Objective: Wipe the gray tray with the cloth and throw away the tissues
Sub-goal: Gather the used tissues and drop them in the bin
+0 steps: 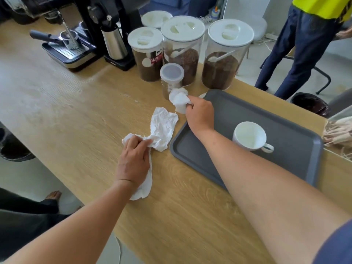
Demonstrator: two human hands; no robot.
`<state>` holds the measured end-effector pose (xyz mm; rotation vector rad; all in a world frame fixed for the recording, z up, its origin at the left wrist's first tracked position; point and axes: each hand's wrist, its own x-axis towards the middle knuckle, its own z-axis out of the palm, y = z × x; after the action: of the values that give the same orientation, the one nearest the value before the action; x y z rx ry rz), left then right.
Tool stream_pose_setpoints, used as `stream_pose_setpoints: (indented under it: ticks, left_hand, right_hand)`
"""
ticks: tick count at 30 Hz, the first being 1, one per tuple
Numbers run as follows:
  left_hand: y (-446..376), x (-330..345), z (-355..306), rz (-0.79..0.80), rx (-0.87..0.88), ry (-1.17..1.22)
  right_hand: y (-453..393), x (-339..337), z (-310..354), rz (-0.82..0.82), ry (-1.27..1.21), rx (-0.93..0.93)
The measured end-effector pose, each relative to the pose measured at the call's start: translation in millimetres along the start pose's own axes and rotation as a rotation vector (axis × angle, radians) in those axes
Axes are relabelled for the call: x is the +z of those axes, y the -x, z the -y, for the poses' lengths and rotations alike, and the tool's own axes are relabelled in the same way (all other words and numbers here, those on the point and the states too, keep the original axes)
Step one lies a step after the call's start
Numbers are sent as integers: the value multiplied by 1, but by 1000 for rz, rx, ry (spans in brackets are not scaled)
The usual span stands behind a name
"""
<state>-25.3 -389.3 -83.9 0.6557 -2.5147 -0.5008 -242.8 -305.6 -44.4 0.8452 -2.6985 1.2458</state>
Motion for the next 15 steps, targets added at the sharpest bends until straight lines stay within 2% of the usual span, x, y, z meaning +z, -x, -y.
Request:
stream_pose_setpoints:
  ticks: [5, 8, 12, 15]
  left_hand:
    - [-1, -1, 0, -7, -5, 21]
    - [2, -3, -4, 57, -9, 13]
    - [3, -8, -13, 171, -234, 184]
    - [8, -13, -32, 221, -288, 205]
  right_hand:
    - [32, -19, 7, -31, -130, 15]
    - [57, -35, 9, -22, -134, 25]
    - [89, -62, 13, 32, -118, 48]
    - [108, -87, 18, 12, -151, 73]
